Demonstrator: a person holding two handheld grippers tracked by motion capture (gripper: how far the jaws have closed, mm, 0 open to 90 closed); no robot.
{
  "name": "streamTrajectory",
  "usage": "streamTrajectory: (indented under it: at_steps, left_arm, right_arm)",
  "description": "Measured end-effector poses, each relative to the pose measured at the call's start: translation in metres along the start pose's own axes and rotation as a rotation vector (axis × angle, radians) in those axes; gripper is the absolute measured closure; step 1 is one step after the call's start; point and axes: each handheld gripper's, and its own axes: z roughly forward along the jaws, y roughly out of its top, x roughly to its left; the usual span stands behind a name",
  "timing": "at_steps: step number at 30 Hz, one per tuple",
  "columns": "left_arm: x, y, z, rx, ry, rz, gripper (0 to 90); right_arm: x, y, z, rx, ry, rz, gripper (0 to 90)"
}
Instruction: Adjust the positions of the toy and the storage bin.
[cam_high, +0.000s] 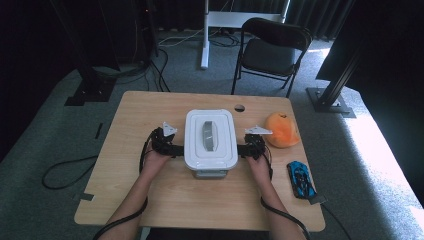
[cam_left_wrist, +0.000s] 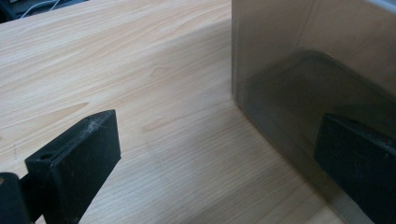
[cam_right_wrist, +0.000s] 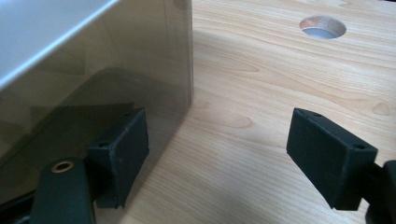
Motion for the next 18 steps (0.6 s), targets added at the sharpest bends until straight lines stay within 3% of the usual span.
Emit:
streamTrajectory:
  at_steps: [8,9,11,13,18]
  left_arm:
    - [-0.002,-0.001,0.001,0.014,-0.021,-0.002,0.9]
    - [-0.001,-0.002,0.001,0.02,-0.03,0.0,0.9]
    - [-0.001,-0.005,0.003,0.042,-0.052,0.006,0.9]
    - [-0.001,-0.008,0.005,0.05,-0.049,0.008,0.9]
    - [0.001,-0.011,0.012,0.063,-0.065,-0.036,0.9]
  right_arm:
    - [-0.004,-0.003,-0.003,-0.004,0.011,0.011,19.9]
    - [-0.006,-0.004,-0.003,0.018,0.013,0.016,14.5]
    - [-0.007,-0.006,-0.003,0.025,0.006,0.018,14.3]
    - [-0.012,-0.013,-0.002,0.037,-0.001,0.03,14.2]
    - [-0.018,-0.019,-0.001,0.044,0.012,0.053,14.2]
